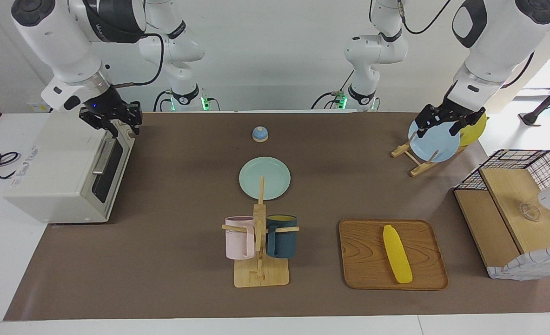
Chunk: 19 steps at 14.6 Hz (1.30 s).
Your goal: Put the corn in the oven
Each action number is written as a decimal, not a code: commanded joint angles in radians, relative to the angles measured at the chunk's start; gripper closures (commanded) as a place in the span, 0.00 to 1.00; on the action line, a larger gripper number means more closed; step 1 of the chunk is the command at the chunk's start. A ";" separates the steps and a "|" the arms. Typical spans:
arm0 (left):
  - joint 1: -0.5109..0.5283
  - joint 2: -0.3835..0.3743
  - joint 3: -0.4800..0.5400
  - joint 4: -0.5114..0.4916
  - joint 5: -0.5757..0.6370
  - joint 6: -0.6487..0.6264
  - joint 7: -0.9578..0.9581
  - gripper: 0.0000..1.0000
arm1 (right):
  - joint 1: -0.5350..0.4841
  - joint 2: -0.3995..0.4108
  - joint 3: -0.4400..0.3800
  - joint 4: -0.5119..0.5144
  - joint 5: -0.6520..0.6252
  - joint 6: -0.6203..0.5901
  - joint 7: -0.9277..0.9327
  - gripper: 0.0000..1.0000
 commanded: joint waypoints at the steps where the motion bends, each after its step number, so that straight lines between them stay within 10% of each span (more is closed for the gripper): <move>1: -0.009 0.018 0.002 -0.019 0.008 0.075 -0.002 0.00 | -0.010 -0.054 -0.003 -0.107 -0.009 0.092 -0.024 1.00; 7: -0.025 0.257 -0.002 0.095 -0.044 0.155 -0.005 0.00 | -0.118 -0.099 -0.004 -0.282 -0.042 0.263 -0.024 1.00; 14: -0.048 0.680 -0.002 0.495 -0.067 0.197 -0.006 0.00 | -0.174 -0.076 -0.003 -0.310 -0.042 0.287 -0.021 1.00; 19: -0.043 0.768 -0.007 0.498 -0.065 0.387 0.002 0.00 | -0.224 -0.057 -0.003 -0.348 -0.028 0.343 -0.022 1.00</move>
